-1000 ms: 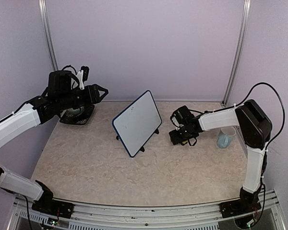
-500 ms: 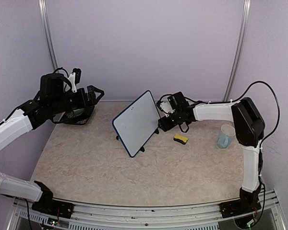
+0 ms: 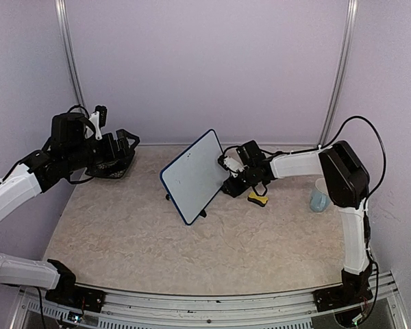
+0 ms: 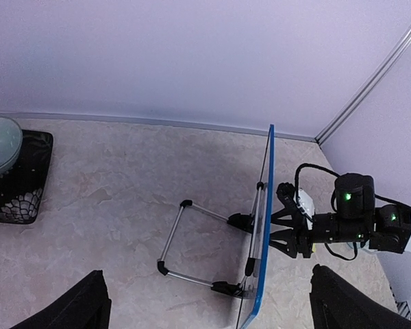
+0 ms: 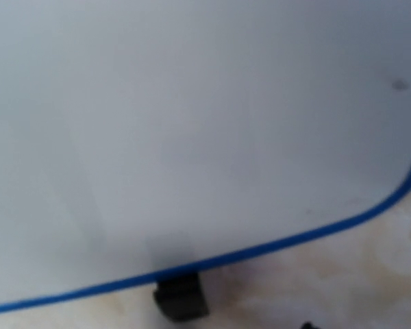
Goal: Erase the whiteboard
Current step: Move the whiteboard to the center of the board.
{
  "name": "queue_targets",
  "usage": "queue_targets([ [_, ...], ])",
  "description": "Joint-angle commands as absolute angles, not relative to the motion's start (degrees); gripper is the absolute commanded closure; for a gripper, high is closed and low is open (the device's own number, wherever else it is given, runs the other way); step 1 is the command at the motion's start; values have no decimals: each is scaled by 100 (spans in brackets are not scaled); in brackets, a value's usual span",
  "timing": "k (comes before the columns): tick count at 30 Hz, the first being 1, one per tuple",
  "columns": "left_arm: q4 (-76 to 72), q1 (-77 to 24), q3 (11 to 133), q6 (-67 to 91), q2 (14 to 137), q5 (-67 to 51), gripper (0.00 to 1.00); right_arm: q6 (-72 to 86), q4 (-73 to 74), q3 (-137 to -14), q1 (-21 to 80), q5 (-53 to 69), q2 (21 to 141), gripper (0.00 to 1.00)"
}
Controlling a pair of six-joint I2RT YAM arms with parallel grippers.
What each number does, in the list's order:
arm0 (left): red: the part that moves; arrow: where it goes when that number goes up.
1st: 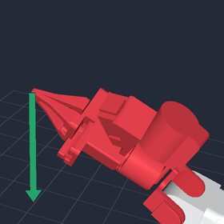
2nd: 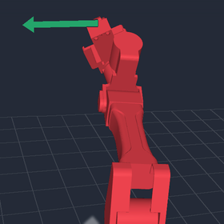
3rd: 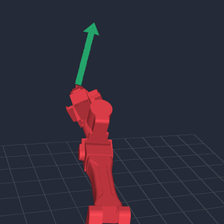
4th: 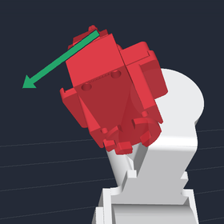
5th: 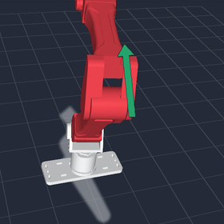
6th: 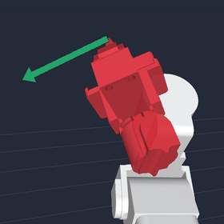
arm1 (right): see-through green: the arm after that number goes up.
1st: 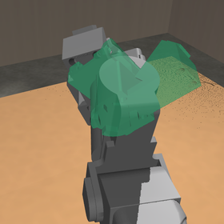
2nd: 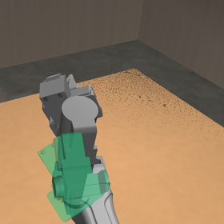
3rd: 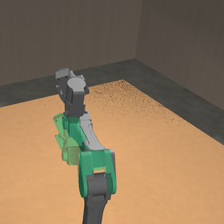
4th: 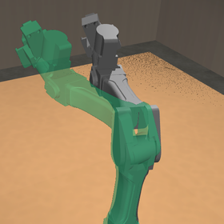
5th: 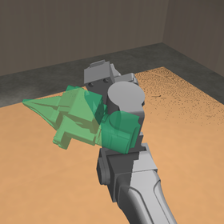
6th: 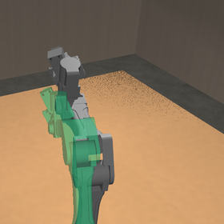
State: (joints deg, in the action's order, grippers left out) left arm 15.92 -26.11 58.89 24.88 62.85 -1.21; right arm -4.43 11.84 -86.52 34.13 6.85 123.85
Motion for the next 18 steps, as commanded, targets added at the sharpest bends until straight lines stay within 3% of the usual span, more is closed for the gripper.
queue_targets([
  [1,1527,-2575,5857,2544,6254,-85,1,-469,1029,-8850,3463,803,12808,44],
  [9,1560,-2516,5797,2555,6167,-44,1,-251,651,-8840,3463,771,12979,55],
  [18,1519,-2472,5734,2592,6190,-67,1,209,74,-8268,3502,795,12773,94],
])
